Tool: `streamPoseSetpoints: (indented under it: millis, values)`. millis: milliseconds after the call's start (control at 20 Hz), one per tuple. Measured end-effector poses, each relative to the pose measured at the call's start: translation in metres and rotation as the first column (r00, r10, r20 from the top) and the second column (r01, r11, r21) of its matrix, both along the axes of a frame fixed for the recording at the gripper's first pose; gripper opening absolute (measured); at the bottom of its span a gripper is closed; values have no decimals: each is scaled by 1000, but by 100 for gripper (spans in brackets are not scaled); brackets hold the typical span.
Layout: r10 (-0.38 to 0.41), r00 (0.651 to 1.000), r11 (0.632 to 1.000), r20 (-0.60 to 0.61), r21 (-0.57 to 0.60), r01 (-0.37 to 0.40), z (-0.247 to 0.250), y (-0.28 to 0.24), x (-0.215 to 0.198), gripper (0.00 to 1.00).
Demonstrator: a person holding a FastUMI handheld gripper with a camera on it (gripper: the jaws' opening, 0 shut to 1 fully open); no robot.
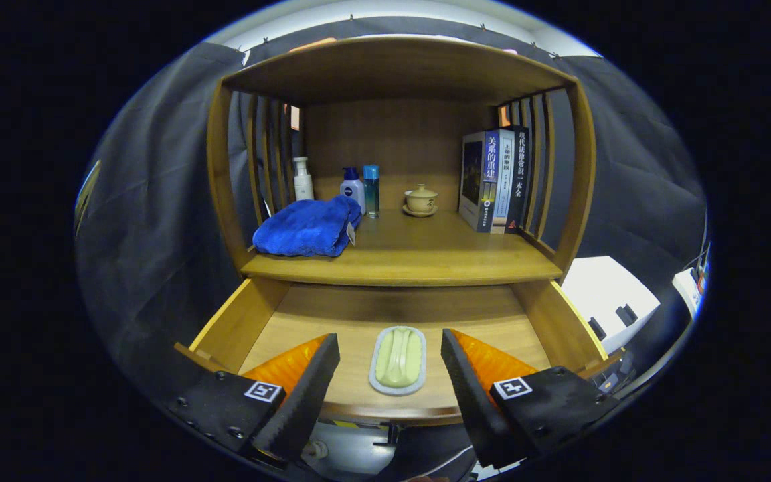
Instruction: Pull open the drawer, take out the items inside it, and place them on the countertop above the cabinet.
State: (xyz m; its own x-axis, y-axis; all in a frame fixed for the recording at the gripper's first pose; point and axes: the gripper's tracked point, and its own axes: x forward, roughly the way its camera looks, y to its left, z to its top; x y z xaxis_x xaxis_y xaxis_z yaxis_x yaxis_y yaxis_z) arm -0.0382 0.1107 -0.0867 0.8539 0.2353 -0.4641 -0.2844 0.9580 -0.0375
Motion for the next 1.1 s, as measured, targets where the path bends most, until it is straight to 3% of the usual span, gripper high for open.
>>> streamPoseSetpoints:
  millis: [150,450,800,1000,1100]
  values:
    - [-9,998,1000,-66,25,10,0,2,27,99]
    - [-2,975,999,-222,-41,-7,-26,5,62,97]
    - [-1,907,994,-421,-104,-47,-76,8,73,97]
    - [-46,865,987,-499,-154,-36,-97,-2,76,97]
    - [-42,843,987,-536,-151,-48,-105,2,72,91]
